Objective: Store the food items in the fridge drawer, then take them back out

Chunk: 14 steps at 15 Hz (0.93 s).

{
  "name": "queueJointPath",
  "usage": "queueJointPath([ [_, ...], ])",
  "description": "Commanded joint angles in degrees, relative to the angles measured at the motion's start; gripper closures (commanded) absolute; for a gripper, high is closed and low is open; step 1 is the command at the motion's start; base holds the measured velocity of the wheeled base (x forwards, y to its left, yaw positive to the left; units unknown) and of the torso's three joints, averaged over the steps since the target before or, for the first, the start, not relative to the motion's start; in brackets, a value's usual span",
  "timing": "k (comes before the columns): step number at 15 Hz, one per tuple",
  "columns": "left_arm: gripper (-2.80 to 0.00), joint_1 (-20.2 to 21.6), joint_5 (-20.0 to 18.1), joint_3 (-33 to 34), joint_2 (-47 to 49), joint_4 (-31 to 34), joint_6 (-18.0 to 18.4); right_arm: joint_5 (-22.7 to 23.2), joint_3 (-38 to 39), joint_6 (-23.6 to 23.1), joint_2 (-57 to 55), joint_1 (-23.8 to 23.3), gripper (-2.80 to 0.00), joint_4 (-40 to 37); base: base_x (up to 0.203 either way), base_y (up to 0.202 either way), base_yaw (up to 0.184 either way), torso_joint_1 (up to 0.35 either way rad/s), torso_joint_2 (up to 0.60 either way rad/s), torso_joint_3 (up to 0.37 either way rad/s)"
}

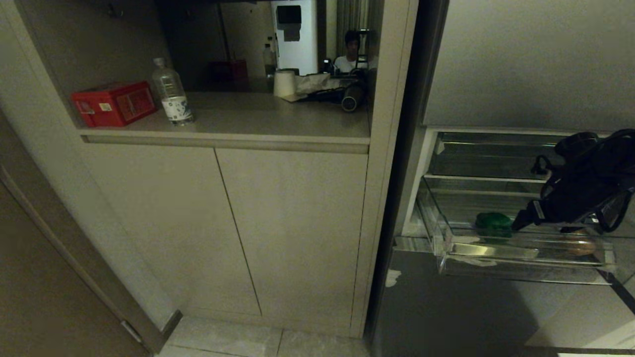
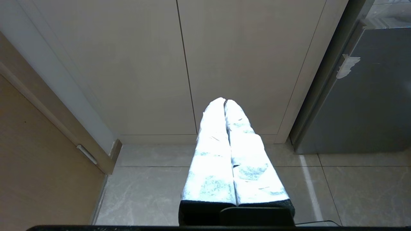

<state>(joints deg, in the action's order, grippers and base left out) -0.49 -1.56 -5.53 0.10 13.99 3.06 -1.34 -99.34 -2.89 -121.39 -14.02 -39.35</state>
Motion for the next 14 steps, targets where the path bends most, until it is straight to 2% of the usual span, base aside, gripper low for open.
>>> queueJointPath([
  [1,0.00,-0.04,0.01,0.00,0.08,0.07,0.02,0.30,1.07,0.20,0.37,-0.13,-2.80,-0.24,0.000,0.000,0.000,0.000,0.00,0.000],
  [10,0.00,0.03,-0.02,0.00,0.08,0.07,0.02,1.19,3.92,0.16,1.51,-0.13,-2.80,-0.14,0.000,0.000,0.000,0.000,0.00,0.000],
  [14,0.00,-0.04,-0.02,0.00,0.08,0.07,0.02,3.23,2.47,-0.06,-0.79,0.04,-2.80,5.77,0.000,0.000,0.000,0.000,0.00,0.000],
])
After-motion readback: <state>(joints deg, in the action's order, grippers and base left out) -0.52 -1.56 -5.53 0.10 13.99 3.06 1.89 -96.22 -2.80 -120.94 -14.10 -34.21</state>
